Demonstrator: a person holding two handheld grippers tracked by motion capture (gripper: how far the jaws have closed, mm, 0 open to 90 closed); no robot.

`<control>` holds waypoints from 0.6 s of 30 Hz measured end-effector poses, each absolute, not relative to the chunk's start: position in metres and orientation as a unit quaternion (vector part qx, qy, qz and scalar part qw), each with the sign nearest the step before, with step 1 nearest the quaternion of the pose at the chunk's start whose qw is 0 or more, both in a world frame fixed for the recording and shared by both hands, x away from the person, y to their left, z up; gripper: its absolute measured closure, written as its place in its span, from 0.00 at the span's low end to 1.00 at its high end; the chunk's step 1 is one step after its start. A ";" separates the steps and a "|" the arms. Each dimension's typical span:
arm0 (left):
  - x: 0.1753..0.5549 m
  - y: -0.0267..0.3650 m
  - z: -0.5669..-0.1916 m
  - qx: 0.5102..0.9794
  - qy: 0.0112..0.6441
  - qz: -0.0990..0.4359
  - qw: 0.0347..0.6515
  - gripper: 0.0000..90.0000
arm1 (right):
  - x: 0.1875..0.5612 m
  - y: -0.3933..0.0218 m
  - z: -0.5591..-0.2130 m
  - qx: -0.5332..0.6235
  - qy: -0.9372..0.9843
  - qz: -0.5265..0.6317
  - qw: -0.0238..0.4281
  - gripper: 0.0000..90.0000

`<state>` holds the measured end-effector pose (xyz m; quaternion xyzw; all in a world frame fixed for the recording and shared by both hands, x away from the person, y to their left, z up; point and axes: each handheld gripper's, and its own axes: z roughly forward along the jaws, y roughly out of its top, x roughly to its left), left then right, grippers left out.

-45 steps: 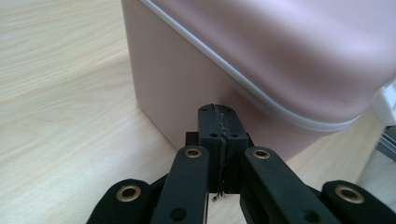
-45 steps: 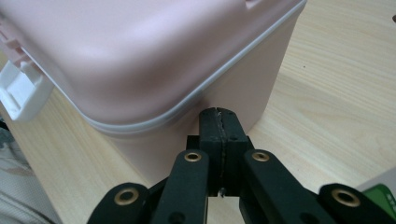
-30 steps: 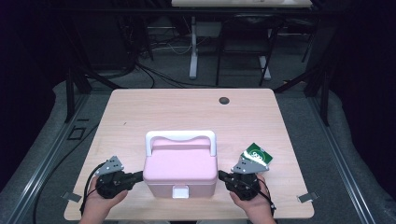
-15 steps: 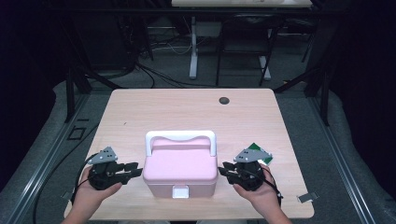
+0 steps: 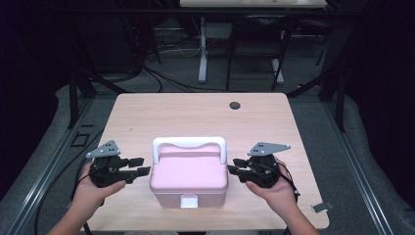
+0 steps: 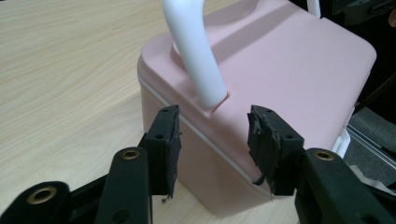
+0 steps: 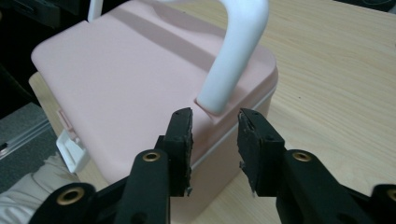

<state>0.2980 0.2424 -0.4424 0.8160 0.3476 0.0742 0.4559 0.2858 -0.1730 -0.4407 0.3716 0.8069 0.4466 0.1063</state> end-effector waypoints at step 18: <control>0.323 0.222 -0.448 0.809 0.355 0.055 0.465 0.55 | 0.315 -0.161 -0.447 0.369 0.797 0.473 0.070 0.60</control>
